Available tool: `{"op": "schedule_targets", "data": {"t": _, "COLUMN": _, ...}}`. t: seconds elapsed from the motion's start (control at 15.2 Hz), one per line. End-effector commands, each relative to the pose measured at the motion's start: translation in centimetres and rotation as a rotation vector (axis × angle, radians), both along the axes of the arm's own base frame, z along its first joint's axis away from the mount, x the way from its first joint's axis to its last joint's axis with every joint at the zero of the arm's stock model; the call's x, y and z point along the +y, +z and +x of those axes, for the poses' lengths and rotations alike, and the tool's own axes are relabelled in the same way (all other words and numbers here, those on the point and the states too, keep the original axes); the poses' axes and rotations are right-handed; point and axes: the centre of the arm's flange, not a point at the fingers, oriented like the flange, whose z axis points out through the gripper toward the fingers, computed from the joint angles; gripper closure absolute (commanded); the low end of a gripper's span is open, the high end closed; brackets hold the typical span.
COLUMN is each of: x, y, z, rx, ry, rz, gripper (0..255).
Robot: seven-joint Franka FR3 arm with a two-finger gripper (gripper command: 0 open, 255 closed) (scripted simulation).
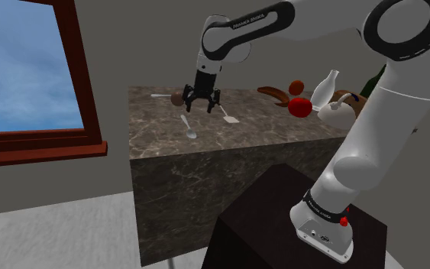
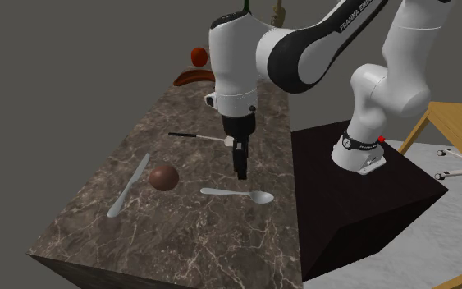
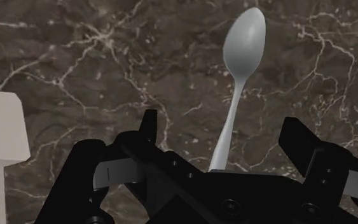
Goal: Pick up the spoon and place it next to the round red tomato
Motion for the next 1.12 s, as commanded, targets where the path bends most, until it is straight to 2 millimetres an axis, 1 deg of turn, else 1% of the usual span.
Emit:
{"op": "schedule_targets", "data": {"t": 0.0, "x": 0.4, "y": -1.6, "z": 2.2, "rx": 0.006, "ry": -0.036, "rz": 0.018, "gripper": 0}}
{"op": "schedule_targets", "data": {"t": 0.13, "x": 0.8, "y": -2.7, "z": 4.1, "rx": 0.010, "ry": -0.065, "rz": 0.034, "gripper": 0}}
{"op": "schedule_targets", "data": {"t": 0.59, "x": 1.5, "y": -6.3, "z": 3.8, "rx": 0.010, "ry": -0.065, "rz": 0.034, "gripper": 0}}
{"op": "schedule_targets", "data": {"t": 0.66, "x": 1.5, "y": -6.6, "z": 3.8, "rx": 0.010, "ry": -0.065, "rz": 0.034, "gripper": 0}}
{"op": "schedule_targets", "data": {"t": 1.06, "x": 1.5, "y": -6.6, "z": 3.8, "rx": 0.010, "ry": -0.065, "rz": 0.034, "gripper": 0}}
